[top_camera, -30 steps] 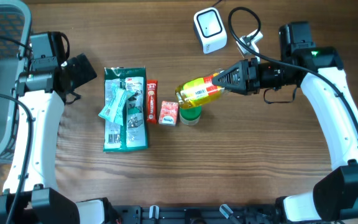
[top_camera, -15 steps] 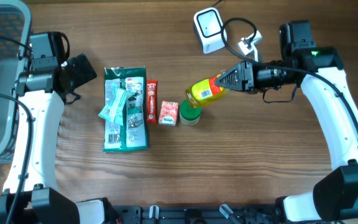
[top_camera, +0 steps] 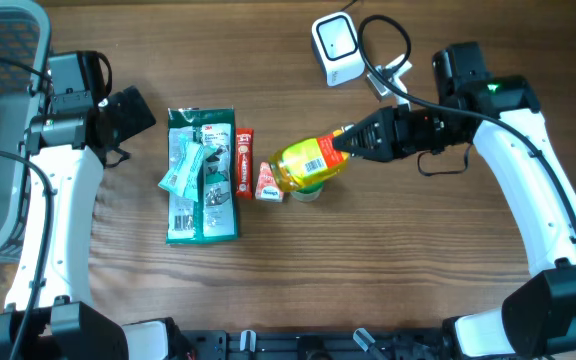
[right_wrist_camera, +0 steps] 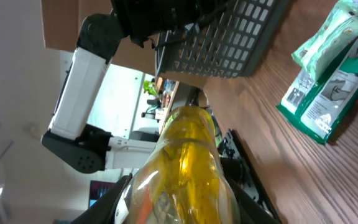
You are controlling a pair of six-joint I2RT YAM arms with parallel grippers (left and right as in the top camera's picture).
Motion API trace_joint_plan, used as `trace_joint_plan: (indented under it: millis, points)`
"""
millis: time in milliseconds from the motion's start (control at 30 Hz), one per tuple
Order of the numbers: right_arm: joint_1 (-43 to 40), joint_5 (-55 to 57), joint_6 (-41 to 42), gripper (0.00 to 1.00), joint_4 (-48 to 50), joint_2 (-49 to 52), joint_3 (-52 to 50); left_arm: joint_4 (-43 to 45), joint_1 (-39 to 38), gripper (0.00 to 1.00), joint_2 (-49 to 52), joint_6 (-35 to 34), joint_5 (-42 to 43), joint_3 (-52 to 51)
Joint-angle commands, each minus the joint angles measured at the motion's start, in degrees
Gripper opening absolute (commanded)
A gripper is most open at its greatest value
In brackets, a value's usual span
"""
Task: Scan the item barcode
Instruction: 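Lift soap bottle with right gripper and hold it under scanner, then carry soap bottle right and set it down at table right edge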
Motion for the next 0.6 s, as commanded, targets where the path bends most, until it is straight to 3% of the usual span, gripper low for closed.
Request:
trace_joint_plan:
  millis: [0, 300, 367, 433, 467, 500, 567]
  points:
    - [0.2, -1.5, -4.0, 0.04, -0.6, -0.8, 1.0, 0.2, 0.3, 1.00, -0.1, -0.7, -0.1, 0.3]
    - [0.2, 3.0, -3.9, 0.04, 3.6, -0.8, 1.0, 0.2, 0.3, 1.00, -0.1, -0.7, -0.1, 0.3]
    - [0.2, 14.5, -3.0, 0.04, 7.2, -0.8, 1.0, 0.2, 0.3, 1.00, -0.1, -0.7, -0.1, 0.3]
    - [0.2, 45.6, 12.0, 0.04, 11.5, -0.7, 0.9, 0.2, 0.3, 1.00, -0.1, -0.7, -0.1, 0.3]
    - [0.2, 54.4, 17.2, 0.04, 12.0, -0.7, 0.9, 0.2, 0.3, 1.00, -0.1, -0.7, -0.1, 0.3]
    - [0.2, 60.8, 21.5, 0.04, 12.5, -0.7, 0.9, 0.2, 0.3, 1.00, -0.1, -0.7, -0.1, 0.3]
    - [0.2, 61.7, 21.1, 0.04, 12.7, -0.8, 2.5, 0.2, 0.3, 1.00, -0.1, -0.7, -0.1, 0.3]
